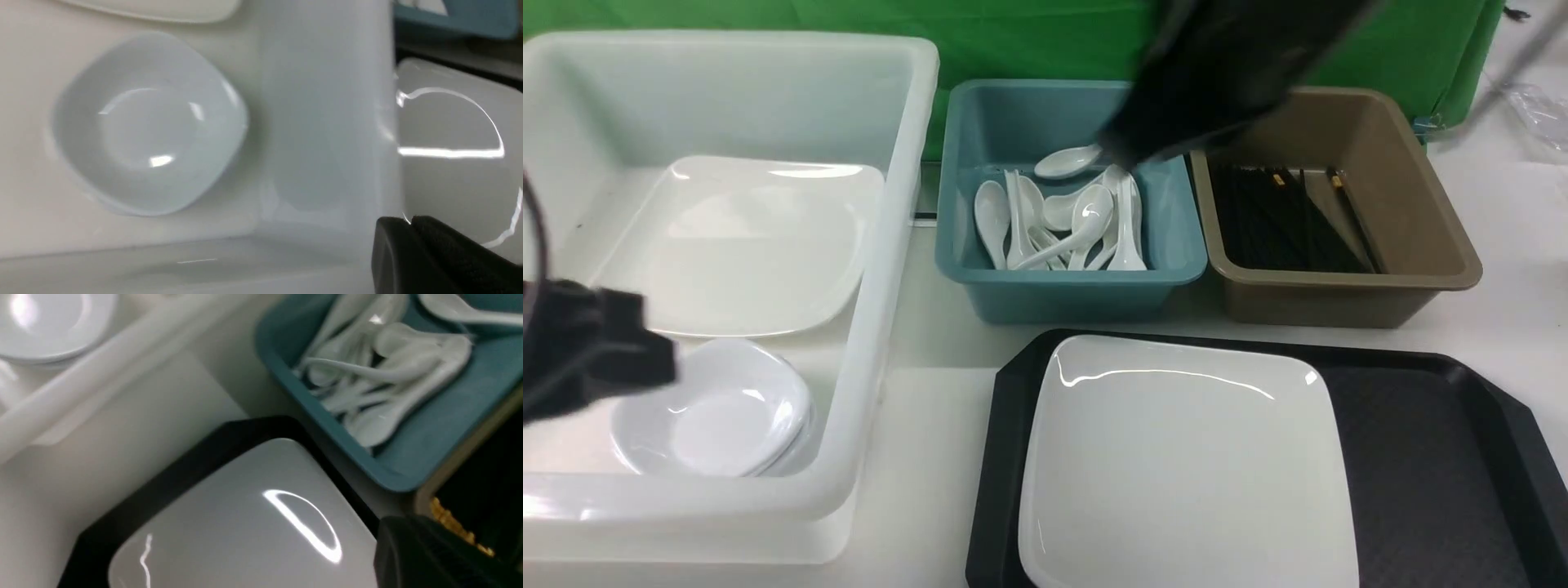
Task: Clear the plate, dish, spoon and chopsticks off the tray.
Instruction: Use the right arm to move the plate from left to right
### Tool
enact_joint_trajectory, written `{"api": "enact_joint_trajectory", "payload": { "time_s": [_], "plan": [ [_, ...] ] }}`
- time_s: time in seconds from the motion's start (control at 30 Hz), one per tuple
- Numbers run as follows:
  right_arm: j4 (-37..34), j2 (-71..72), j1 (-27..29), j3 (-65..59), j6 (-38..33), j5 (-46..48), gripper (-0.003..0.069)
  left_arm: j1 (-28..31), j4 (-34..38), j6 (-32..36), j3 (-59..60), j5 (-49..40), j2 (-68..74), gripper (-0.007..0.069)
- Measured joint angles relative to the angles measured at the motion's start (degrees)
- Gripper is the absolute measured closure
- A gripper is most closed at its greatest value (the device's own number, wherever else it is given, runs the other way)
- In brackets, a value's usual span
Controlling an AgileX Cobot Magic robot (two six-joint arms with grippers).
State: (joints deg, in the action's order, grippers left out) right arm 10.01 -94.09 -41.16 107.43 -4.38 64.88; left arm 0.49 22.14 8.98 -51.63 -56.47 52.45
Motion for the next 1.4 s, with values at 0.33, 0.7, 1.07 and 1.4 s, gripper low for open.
{"api": "enact_joint_trajectory", "payload": {
  "time_s": [0.33, 0.7, 1.07, 1.4],
  "plan": [
    [-6.4, 22.6, 18.9, -44.7, 7.9, -9.8, 0.0617, -26.5, -2.3, -5.2, 0.0, 2.8, 3.2, 0.0607],
    [-21.4, 18.6, 20.9, -69.7, 8.4, -35.6, 0.0184, -39.3, -8.5, -11.0, -1.7, 6.0, 18.9, 0.0607],
    [-25.3, 7.0, 20.9, -69.5, 8.3, -40.9, 0.0332, -39.4, -10.9, -11.0, -6.9, 6.5, 24.0, 0.0607],
    [-22.7, 9.6, 21.3, -69.5, 10.2, -39.1, 0.0522, -39.4, -11.1, -11.0, -6.9, 7.2, 24.0, 0.0607]
  ]
}}
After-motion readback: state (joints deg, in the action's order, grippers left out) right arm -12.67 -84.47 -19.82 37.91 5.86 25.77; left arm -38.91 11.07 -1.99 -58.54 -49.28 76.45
